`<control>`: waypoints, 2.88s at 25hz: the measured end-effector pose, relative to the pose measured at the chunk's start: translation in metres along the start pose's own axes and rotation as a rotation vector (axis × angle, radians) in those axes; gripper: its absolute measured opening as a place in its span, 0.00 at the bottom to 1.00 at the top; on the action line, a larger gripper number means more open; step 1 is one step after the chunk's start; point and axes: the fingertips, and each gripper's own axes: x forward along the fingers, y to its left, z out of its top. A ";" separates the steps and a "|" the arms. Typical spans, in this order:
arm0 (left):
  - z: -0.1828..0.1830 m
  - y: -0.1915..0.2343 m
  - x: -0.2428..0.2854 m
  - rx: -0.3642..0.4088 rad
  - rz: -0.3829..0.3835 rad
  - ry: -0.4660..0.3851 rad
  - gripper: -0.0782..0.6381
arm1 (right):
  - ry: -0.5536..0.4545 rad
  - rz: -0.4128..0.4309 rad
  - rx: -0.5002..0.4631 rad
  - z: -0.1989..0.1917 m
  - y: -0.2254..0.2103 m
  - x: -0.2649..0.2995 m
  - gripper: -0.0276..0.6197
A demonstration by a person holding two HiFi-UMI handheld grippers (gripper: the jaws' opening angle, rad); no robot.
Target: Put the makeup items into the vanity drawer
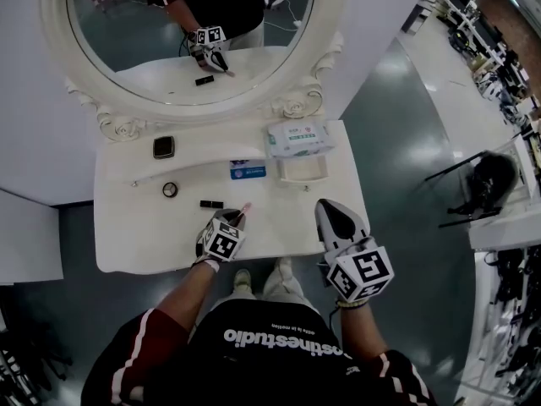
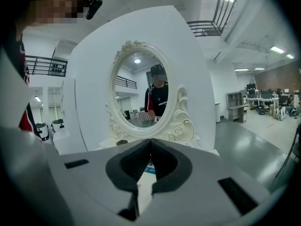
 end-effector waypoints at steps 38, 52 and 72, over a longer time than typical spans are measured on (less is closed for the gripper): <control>0.163 -0.056 -0.139 0.018 0.029 -0.443 0.18 | -0.140 0.066 -0.034 0.054 -0.041 -0.045 0.03; 0.239 -0.077 -0.164 0.068 0.057 -0.622 0.18 | -0.194 0.038 -0.027 0.062 -0.090 -0.064 0.03; 0.306 -0.139 -0.091 0.292 -0.052 -0.598 0.18 | -0.197 -0.068 0.027 0.050 -0.167 -0.092 0.03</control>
